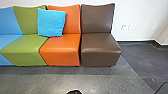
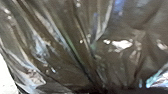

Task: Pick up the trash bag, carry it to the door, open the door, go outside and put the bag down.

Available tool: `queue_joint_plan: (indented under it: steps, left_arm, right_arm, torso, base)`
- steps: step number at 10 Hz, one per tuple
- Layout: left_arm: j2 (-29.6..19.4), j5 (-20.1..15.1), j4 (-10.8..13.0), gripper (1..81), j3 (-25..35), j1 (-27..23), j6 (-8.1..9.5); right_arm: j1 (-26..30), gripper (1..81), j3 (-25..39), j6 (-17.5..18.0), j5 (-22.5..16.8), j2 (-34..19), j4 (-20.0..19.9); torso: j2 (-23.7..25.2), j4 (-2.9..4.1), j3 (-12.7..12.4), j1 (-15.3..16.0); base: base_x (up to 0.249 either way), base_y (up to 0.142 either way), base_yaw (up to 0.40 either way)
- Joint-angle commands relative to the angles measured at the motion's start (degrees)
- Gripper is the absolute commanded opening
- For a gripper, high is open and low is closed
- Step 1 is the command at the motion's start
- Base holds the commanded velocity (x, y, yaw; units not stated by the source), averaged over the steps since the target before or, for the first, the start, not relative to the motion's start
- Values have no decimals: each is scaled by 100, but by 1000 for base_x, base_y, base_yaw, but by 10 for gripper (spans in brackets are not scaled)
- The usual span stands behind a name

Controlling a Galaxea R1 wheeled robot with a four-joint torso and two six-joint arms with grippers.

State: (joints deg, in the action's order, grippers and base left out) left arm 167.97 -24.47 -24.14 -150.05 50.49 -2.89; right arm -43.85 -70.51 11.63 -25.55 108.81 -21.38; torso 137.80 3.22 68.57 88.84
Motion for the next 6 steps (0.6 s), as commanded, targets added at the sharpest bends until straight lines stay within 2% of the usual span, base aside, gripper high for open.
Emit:
queue_joint_plan:
  steps: [1, 4, 6]
  left_arm:
    - [-158, -454, -12, 10, 169, -492, 8]
    - [-299, -454, -47, 10, 257, -386, -1]
    - [-588, -454, -38, 10, 650, -299, -1]
  right_arm:
    - [249, 811, 4, -20, -363, -165, -94]
    - [-252, 811, -348, -73, -170, 152, -94]
    - [-656, 811, -742, -73, 85, 529, -95]
  torso:
    - [-549, 0, -530, -354]
    - [-1128, 0, -1101, -728]
    - [-1539, 0, -1497, -997]
  base:
    - [0, 0, 0]
    - [0, 0, 0]
    - [0, 0, 0]
